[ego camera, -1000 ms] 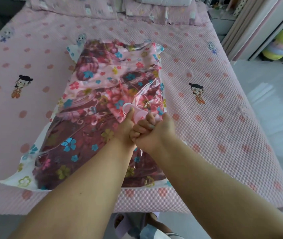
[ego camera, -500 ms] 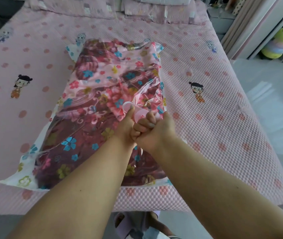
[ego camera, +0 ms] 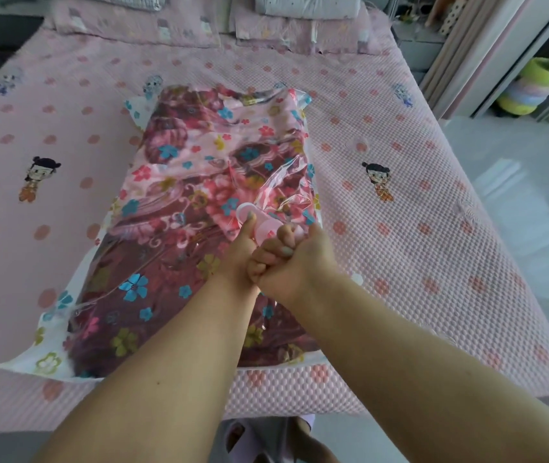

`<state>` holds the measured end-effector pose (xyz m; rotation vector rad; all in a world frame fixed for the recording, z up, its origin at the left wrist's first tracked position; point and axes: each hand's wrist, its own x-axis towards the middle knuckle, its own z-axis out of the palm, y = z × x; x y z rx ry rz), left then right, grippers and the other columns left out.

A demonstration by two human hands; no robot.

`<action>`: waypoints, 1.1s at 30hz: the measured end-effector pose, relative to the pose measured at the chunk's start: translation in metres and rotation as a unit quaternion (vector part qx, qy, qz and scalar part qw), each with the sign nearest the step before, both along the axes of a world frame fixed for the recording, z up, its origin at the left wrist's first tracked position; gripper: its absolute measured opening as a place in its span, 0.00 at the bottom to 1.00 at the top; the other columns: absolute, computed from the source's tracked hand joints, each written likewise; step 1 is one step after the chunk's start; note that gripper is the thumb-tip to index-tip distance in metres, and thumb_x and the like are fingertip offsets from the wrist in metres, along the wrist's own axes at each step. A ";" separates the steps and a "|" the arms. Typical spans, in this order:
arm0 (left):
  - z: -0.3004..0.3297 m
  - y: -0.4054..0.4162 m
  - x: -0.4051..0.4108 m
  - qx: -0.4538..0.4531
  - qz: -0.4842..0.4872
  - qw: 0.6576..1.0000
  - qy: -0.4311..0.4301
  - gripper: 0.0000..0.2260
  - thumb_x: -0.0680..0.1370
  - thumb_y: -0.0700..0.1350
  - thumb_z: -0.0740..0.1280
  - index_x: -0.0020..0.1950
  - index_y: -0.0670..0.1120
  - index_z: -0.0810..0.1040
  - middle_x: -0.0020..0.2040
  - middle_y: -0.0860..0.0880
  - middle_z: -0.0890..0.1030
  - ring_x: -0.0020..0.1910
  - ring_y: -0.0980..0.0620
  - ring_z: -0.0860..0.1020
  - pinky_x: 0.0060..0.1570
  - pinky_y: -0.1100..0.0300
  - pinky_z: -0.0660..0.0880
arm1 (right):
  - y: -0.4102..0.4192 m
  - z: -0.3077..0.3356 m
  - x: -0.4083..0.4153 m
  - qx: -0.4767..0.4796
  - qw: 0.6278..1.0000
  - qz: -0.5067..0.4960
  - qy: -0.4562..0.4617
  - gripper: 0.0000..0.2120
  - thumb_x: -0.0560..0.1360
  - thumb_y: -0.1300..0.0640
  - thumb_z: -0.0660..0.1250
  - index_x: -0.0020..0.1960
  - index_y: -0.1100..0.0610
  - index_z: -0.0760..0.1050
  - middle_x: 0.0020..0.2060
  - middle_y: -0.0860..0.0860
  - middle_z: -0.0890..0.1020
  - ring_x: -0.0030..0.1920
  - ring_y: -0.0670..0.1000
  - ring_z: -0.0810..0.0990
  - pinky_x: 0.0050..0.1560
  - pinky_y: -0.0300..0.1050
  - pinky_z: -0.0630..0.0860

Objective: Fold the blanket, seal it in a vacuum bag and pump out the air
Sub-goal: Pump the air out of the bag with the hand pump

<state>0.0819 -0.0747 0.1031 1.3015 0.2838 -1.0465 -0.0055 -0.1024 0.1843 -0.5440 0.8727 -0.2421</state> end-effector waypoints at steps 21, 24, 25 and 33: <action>-0.006 -0.002 -0.002 -0.113 0.125 0.977 0.131 0.22 0.77 0.53 0.68 0.63 0.39 0.73 0.49 0.37 0.82 0.48 0.42 0.83 0.37 0.50 0.83 | 0.010 0.011 -0.057 0.081 0.992 -0.009 -0.098 0.30 0.74 0.35 0.51 0.23 0.57 0.62 0.20 0.49 0.61 0.23 0.48 0.60 0.28 0.42 0.63; 0.001 -0.002 -0.003 -0.108 0.038 0.981 0.156 0.25 0.78 0.63 0.60 0.45 0.39 0.76 0.26 0.45 0.79 0.21 0.55 0.77 0.17 0.69 0.70 | 0.000 0.006 -0.004 0.069 0.996 -0.049 -0.025 0.29 0.78 0.37 0.47 0.25 0.55 0.57 0.22 0.48 0.56 0.28 0.47 0.52 0.33 0.41 0.53; 0.002 -0.001 -0.002 -0.112 0.017 0.980 0.163 0.28 0.78 0.64 0.57 0.40 0.39 0.75 0.22 0.47 0.75 0.16 0.57 0.72 0.13 0.71 0.63 | -0.004 0.004 0.008 0.043 0.998 -0.041 0.011 0.29 0.79 0.37 0.46 0.26 0.55 0.57 0.22 0.48 0.56 0.28 0.47 0.52 0.34 0.41 0.52; 0.000 0.001 -0.002 -0.113 0.128 0.977 0.127 0.21 0.77 0.50 0.68 0.65 0.39 0.72 0.42 0.38 0.83 0.38 0.41 0.83 0.32 0.51 0.82 | 0.012 0.010 -0.059 0.104 0.989 -0.008 -0.106 0.30 0.73 0.35 0.52 0.23 0.56 0.62 0.19 0.49 0.60 0.22 0.49 0.60 0.25 0.43 0.64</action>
